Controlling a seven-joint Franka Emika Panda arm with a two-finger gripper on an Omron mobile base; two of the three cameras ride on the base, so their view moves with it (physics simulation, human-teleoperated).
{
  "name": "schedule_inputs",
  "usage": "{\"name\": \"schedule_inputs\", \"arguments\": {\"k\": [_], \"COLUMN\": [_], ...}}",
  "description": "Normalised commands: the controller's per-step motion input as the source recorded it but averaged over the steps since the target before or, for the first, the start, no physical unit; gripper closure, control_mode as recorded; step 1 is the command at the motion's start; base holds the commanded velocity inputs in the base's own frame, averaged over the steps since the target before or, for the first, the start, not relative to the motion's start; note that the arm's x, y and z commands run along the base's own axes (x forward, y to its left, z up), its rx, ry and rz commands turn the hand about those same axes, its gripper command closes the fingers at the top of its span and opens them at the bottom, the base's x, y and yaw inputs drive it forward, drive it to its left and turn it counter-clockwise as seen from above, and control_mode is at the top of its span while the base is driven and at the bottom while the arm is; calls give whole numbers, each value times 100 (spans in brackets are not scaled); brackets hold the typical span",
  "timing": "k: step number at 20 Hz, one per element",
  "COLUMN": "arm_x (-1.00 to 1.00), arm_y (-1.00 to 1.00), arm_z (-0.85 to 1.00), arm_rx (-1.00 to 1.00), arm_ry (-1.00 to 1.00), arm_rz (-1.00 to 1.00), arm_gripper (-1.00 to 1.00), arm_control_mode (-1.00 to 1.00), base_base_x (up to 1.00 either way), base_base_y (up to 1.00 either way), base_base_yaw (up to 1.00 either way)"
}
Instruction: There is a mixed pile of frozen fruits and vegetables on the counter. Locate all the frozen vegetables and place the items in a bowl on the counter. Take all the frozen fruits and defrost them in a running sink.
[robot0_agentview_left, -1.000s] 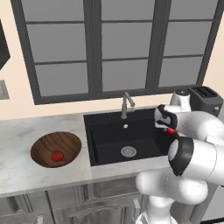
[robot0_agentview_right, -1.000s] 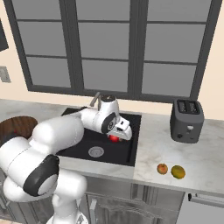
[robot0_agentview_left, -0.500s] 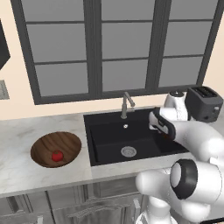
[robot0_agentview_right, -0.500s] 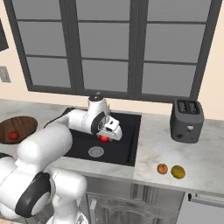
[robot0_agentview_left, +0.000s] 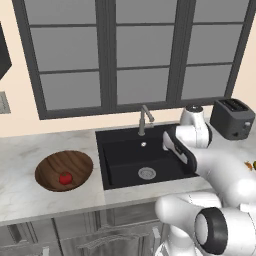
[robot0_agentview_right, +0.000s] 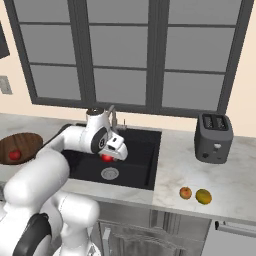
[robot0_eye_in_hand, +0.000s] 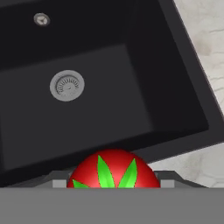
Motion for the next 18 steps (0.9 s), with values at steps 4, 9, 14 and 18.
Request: {"name": "schedule_inputs", "arguments": {"k": [4, 9, 14, 18], "arm_x": [-9, -4, 0, 0], "arm_y": [42, 44, 43, 43], "arm_z": [11, 6, 4, 6], "arm_rx": [0, 0, 0, 0], "arm_ry": [0, 0, 0, 0], "arm_rz": [2, 3, 4, 5], "arm_gripper": [100, 100, 100, 100], "arm_control_mode": [-100, -100, -100, -100], "base_base_x": [0, 0, 0, 0], "base_base_y": [0, 0, 0, 0], "base_base_yaw": [0, 0, 0, 0]}}
